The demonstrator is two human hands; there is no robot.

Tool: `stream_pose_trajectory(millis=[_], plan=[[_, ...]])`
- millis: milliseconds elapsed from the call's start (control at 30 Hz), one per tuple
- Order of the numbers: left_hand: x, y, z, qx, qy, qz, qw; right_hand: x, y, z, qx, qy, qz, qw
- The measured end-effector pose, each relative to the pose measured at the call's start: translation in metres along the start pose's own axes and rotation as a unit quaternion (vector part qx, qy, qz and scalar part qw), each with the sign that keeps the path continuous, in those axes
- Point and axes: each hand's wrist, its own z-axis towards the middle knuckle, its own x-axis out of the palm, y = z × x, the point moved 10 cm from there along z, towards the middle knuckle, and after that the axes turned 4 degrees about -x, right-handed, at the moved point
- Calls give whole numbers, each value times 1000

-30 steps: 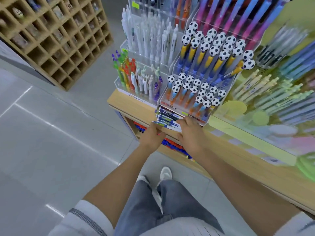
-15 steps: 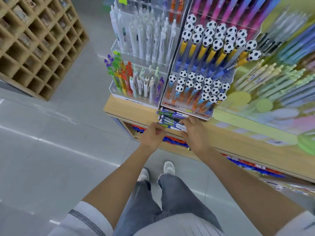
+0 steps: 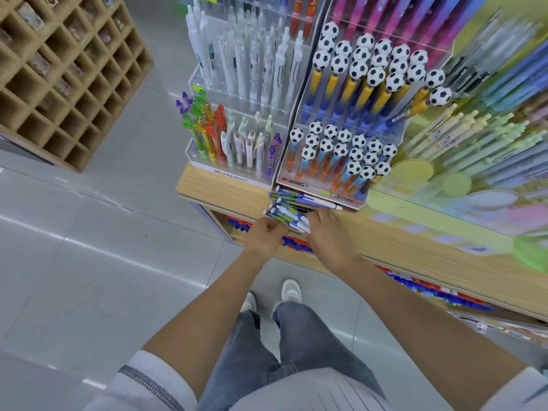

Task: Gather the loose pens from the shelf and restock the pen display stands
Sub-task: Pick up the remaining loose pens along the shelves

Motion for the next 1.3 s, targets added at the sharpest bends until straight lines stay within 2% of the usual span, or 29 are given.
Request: stream_pose_trajectory(millis=[167,433,667,900,1100,1167,1233,1300], plan=[[5,0,-5,-50,6,-125,991,-6,0,0,-19,-18,118,993],[16,3,-12,-55,-16,-204,977,-9,-5,-3,-21,-45,301,952],[14,-11,-6,-11,-39,-169,985,-10,-5,-4,-41,-59,356,932],[11,-11,-3,-22,-62,-156,985,-8,-3,-4,-58,-34,401,914],[8,-9,-6,-28,-54,-131,990,-11,-9,-5,-26,-40,486,873],[3,-7,-6,-28,-58,-122,990,-16,-20,-4,8,-92,470,878],[-2,-4,-6,-31,-65,-107,992,-26,-32,-5,44,-157,392,906],[-5,0,-6,-38,-66,-103,992,-33,-37,-5,58,-185,299,934]])
